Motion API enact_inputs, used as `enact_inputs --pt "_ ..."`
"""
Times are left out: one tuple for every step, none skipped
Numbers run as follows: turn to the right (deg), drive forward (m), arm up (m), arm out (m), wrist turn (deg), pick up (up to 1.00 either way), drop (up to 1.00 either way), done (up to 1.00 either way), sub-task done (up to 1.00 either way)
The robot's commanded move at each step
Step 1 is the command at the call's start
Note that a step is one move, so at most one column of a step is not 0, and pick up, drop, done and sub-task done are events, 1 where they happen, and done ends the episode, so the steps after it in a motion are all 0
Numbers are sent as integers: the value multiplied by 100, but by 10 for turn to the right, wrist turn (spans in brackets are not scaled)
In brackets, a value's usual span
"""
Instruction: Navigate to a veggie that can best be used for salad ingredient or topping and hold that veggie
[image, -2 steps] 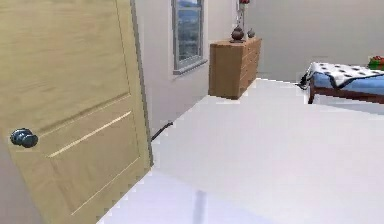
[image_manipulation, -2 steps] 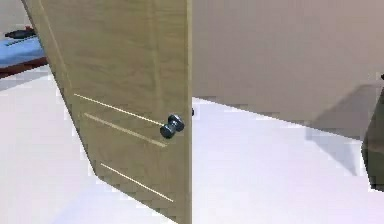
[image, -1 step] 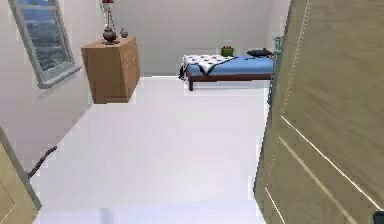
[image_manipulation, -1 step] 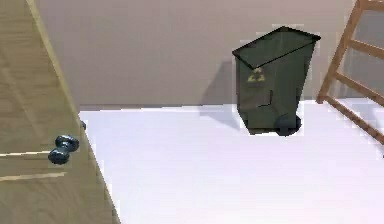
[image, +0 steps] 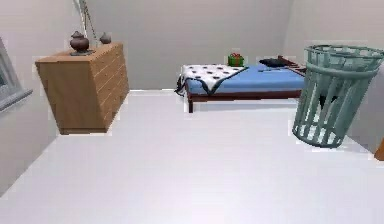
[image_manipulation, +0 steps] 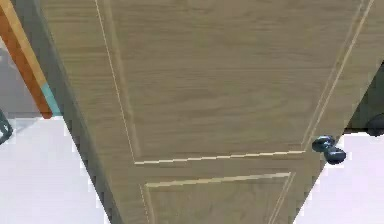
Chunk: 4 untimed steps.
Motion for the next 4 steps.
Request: enact_inputs --pt "0 50 0 0 0 0 0 0 0" --pt "390 0 0 0 0 0 0 0 0" --pt "0 100 0 0 0 0 0 0 0" --pt "60 0 0 0 0 0 0 0 0"
